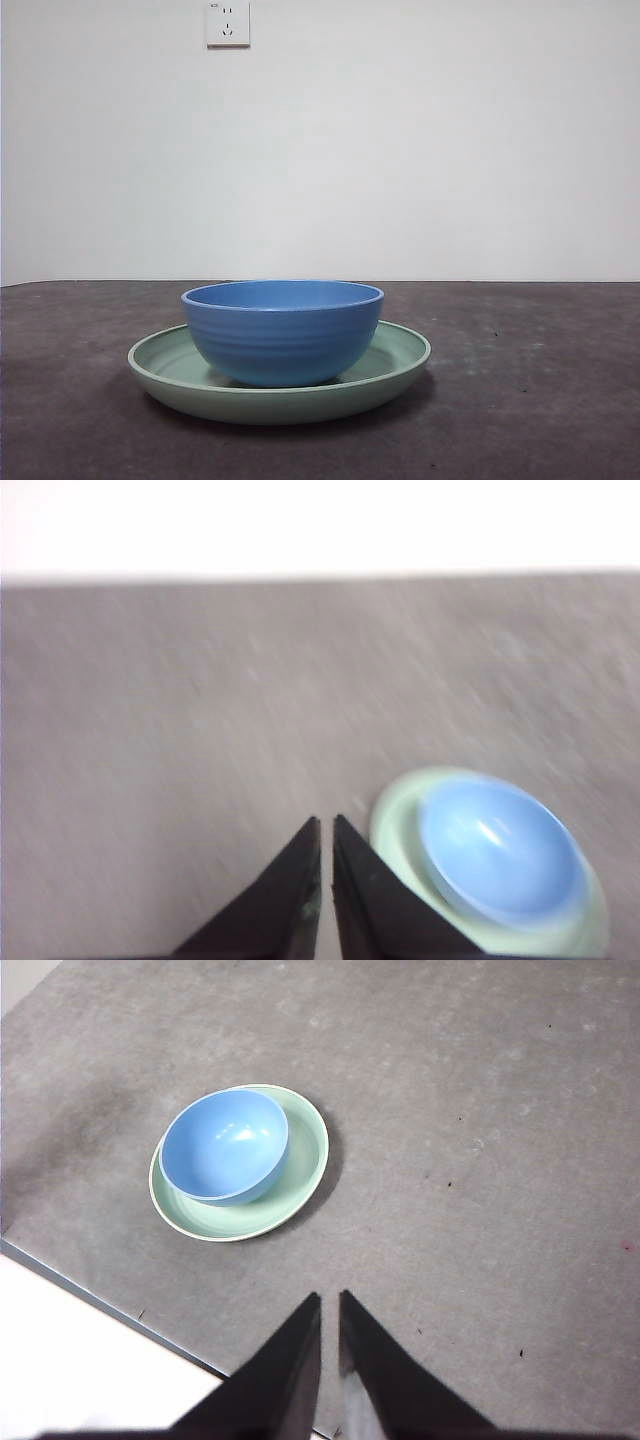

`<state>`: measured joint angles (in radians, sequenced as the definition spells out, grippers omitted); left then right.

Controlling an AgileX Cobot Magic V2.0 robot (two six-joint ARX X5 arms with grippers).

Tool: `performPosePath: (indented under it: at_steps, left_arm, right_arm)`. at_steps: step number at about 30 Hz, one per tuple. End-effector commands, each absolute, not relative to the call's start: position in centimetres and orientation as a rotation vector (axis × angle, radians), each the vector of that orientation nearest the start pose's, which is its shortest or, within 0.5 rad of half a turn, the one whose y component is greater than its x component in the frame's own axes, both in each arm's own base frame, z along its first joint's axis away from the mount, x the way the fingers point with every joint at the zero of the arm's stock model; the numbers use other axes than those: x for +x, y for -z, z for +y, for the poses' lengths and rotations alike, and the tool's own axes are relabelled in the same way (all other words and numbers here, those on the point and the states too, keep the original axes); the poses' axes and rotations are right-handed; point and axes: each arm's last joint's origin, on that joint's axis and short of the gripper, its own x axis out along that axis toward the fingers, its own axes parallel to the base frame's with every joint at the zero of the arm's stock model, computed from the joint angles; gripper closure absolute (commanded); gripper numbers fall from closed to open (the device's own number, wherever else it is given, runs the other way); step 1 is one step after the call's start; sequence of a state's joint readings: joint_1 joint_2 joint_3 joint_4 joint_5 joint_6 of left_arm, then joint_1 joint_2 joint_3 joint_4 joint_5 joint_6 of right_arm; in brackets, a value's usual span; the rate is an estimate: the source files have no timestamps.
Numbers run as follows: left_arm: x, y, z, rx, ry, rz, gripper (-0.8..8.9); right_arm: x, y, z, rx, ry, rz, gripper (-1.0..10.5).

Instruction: Pick up the blue bowl, put it on the green plate, put it on desk

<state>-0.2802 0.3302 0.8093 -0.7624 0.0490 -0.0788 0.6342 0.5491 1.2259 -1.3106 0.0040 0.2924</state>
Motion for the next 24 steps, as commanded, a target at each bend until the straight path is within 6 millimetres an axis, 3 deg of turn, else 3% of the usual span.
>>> performPosePath:
  at_steps: [1, 7, 13, 20, 24]
  left_arm:
    - [5.7, -31.4, -1.5, -0.011, 0.277, 0.173, 7.94]
    - [7.3, -26.3, -1.2, -0.040, 0.188, 0.017, 7.94]
    - [8.7, -20.9, -0.9, -0.175, 0.138, -0.029, 7.94]
    - [9.5, -16.9, -0.5, -0.211, 0.070, 0.053, 7.94]
    - [9.7, -15.7, -0.2, -0.209, 0.025, 0.103, 7.94]
  right_arm:
    - [2.1, -38.7, 1.5, 0.070, -0.520, 0.675, 9.2]
    - [2.1, -38.7, 1.5, 0.070, -0.520, 0.675, 9.2]
    - [2.1, -38.7, 1.5, 0.070, -0.520, 0.675, 9.2]
    - [2.1, -38.7, 1.5, 0.070, -0.520, 0.675, 9.2]
    - [2.1, -38.7, 1.5, 0.070, -0.520, 0.676, 9.2]
